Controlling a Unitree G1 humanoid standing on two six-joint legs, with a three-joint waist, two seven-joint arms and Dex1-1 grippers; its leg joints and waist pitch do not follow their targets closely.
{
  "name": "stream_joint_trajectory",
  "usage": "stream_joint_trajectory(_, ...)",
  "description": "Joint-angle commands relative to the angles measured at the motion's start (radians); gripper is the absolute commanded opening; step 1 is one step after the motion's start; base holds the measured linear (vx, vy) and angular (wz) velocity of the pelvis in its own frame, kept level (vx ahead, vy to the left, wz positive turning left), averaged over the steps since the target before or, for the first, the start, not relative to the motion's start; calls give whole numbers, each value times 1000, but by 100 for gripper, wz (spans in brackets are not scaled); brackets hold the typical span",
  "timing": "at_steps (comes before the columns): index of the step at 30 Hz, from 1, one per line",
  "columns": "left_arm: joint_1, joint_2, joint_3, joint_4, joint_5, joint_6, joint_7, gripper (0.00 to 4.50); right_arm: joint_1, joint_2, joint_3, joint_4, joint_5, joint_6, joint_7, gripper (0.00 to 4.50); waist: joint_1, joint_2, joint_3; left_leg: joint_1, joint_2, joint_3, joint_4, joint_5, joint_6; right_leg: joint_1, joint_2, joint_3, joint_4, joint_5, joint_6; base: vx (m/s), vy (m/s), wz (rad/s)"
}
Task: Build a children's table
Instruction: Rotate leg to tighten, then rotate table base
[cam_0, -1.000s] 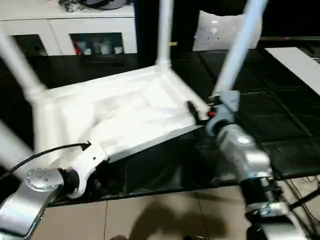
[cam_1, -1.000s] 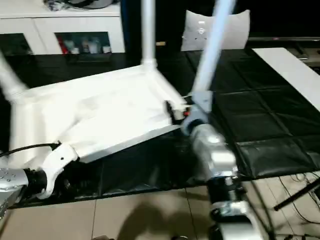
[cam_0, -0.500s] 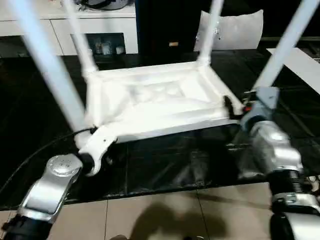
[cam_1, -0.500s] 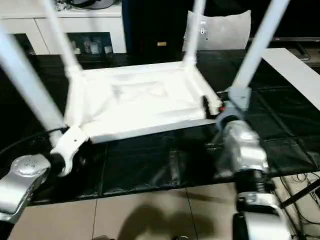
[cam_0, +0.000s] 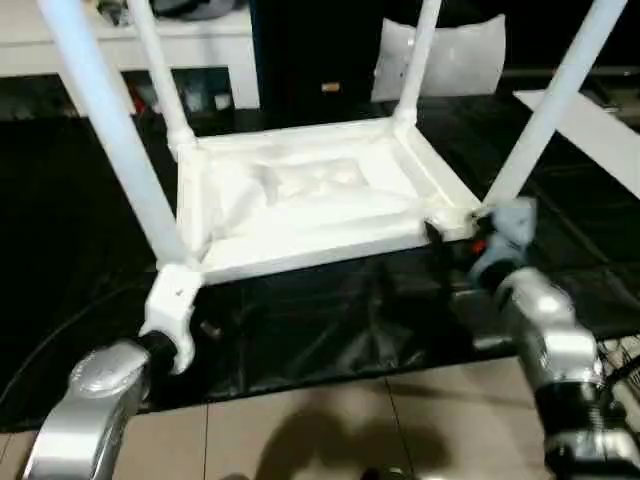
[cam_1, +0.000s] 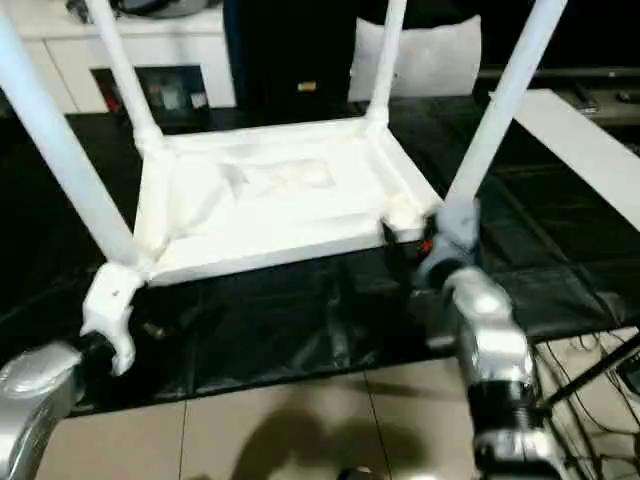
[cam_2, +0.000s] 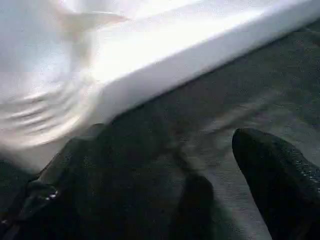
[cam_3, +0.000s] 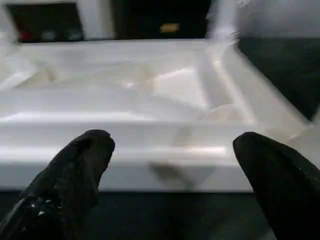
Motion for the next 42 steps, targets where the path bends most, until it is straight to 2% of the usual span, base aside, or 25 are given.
stream_joint_trajectory(1, 9, -44, 56, -57, 19, 1, 88, 441, 33, -9, 38, -82, 17, 39, 56, 450, 0, -2, -54, 11, 2, 0, -75, -391, 30, 43, -20, 14, -97, -548, -54, 0, 0, 0)
stream_joint_trajectory(2, 11, -54, 64, -64, 19, 7, 101, 441, 40, -10, 46, -91, 17, 43, 64, 450, 0, -2, -54, 11, 2, 0, -76, -394, 29, 42, -20, 13, -97, -549, -51, 0, 0, 0)
stream_joint_trajectory(3, 27, -86, 86, -101, 18, 28, 158, 441, 69, -11, 74, -128, 5, 67, 94, 450, -2, 1, -54, 7, 3, -2, -77, -396, 25, 48, -20, 12, -96, -542, -48, 0, 0, 0)
stream_joint_trajectory(4, 30, -91, 88, -108, 19, 29, 170, 441, 74, -12, 81, -132, -2, 68, 97, 450, -1, -1, -54, 6, 4, -3, -79, -394, 26, 48, -20, 13, -99, -538, -45, 0, 0, 0)
stream_joint_trajectory(5, 34, -99, 90, -116, 20, 26, 186, 441, 83, -13, 91, -138, -12, 68, 98, 450, -4, -3, -54, 8, 1, -3, -76, -407, 32, 41, -18, 12, -103, -553, -41, 0, 0, 0)
stream_joint_trajectory(7, 29, -106, 94, -115, 20, 20, 200, 441, 88, -12, 99, -141, -20, 67, 94, 450, -5, -3, -55, 8, -1, -3, -75, -406, 32, 41, -19, 12, -104, -560, -36, 0, 0, 0)
stream_joint_trajectory(8, 2, -105, 102, -87, 19, -3, 216, 441, 95, -8, 105, -144, -25, 71, 90, 450, -7, -8, -57, 6, -3, -2, -73, -399, 34, 40, -18, 12, -106, -561, -30, 0, 0, 0)
stream_joint_trajectory(10, -34, -88, 109, -40, 35, -27, 226, 441, 99, -4, 109, -149, -23, 80, 87, 450, -4, -6, -58, 8, -6, -1, -71, -388, 40, 37, -17, 11, -109, -563, -22, 0, 0, 0)
stream_joint_trajectory(12, -73, -75, 126, -6, 26, -37, 218, 441, 102, -6, 121, -153, -29, 86, 93, 450, -3, -5, -61, 3, -4, -4, -73, -368, 38, 43, -19, 13, -102, -529, -28, 0, 0, 0)
stream_joint_trajectory(14, -86, -72, 132, 2, 25, -38, 216, 441, 105, -7, 125, -160, -31, 93, 96, 450, -2, -4, -63, 1, 0, -6, -75, -352, 35, 47, -21, 16, -92, -479, -47, 0, 0, 0)
stream_joint_trajectory(16, -165, -45, 137, 76, -3, -57, 164, 441, 106, -5, 138, -152, -44, 105, 98, 450, 2, -3, -65, 4, -3, -2, -72, -338, 37, 43, -20, 19, -91, -456, -60, 0, 0, 0)
stream_joint_trajectory(17, -185, -37, 137, 97, -14, -61, 150, 441, 103, -3, 141, -144, -50, 105, 96, 450, 4, 1, -68, 2, 0, -4, -74, -320, 33, 48, -23, 21, -84, -408, -83, 0, 0, 0)
stream_joint_trajectory(19, -216, -22, 129, 135, -28, -75, 121, 441, 95, 2, 144, -122, -60, 110, 86, 450, 5, -2, -70, 2, 3, -3, -73, -304, 29, 51, -25, 24, -75, -353, -111, 0, 0, 0)
stream_joint_trajectory(24, -290, -15, 132, 210, -85, -96, 40, 441, 53, 23, 130, -36, -73, 123, 31, 450, 8, 0, -71, 4, 0, 0, -72, -281, 22, 54, -28, 26, -67, -320, -155, 0, 0, 0)
stream_joint_trajectory(25, -325, 0, 117, 243, -119, -99, -46, 441, 20, 37, 115, 22, -80, 124, -2, 450, 10, -6, -71, 5, 0, 1, -71, -283, 19, 54, -30, 26, -66, -336, -151, 0, 0, 0)
stream_joint_trajectory(27, -342, 24, 97, 248, -177, -73, -169, 441, -6, 55, 92, 60, -64, 130, -15, 450, 11, -9, -72, 6, -1, 2, -71, -276, 18, 54, -32, 28, -67, -342, -154, 0, 0, 0)
stream_joint_trajectory(28, -343, 31, 94, 246, -193, -61, -198, 441, -12, 57, 90, 67, -63, 131, -15, 450, 16, -3, -72, 9, 3, 2, -71, -264, 12, 53, -33, 29, -61, -324, -163, 0, 0, 0)
stream_joint_trajectory(29, -342, 65, 69, 222, -264, 2, -315, 441, -32, 56, 96, 100, -70, 126, -14, 450, 18, 0, -73, 12, 4, 3, -71, -258, 9, 52, -31, 30, -59, -306, -167, 0, 0, 0)
stream_joint_trajectory(30, -339, 81, 57, 204, -294, 32, -361, 441, -40, 54, 101, 115, -77, 121, -14, 450, 21, 1, -76, 15, 3, 4, -70, -241, 5, 52, -31, 30, -50, -271, -184, 0, 0, 0)
stream_joint_trajectory(31, -334, 93, 44, 188, -312, 51, -394, 441, -48, 54, 104, 129, -82, 116, -14, 450, 24, 4, -73, 19, 6, 7, -71, -250, 4, 48, -26, 31, -51, -250, -194, 0, 0, 0)
stream_joint_trajectory(33, -328, 109, 19, 165, -327, 72, -430, 441, -64, 58, 108, 152, -86, 107, -11, 450, 26, 1, -73, 15, 6, 7, -73, -247, 0, 55, -30, 31, -47, -237, -202, 0, 0, 0)
stream_joint_trajectory(36, -314, 127, -36, 132, -340, 86, -479, 441, -93, 72, 115, 187, -90, 87, -7, 450, 22, -2, -71, 12, 4, 7, -75, -264, -1, 60, -34, 30, -53, -285, -181, 0, 0, 0)
stream_joint_trajectory(37, -295, 132, -92, 80, -361, 102, -525, 441, -121, 98, 121, 210, -94, 70, -2, 450, 18, -3, -71, 9, 4, 5, -76, -268, -3, 62, -36, 30, -53, -305, -176, 0, 0, 0)
stream_joint_trajectory(41, -277, 125, -133, 23, -384, 131, -540, 441, -137, 125, 136, 212, -95, 63, 6, 450, 4, -6, -68, 6, 4, 4, -76, -291, -12, 63, -36, 30, -57, -355, -159, 0, 0, 0)
stream_joint_trajectory(42, -270, 116, -163, -3, -387, 144, -538, 441, -148, 142, 150, 219, -97, 57, 12, 450, -1, -13, -69, 5, 4, 5, -76, -293, -12, 64, -36, 30, -56, -367, -153, 0, 0, 0)
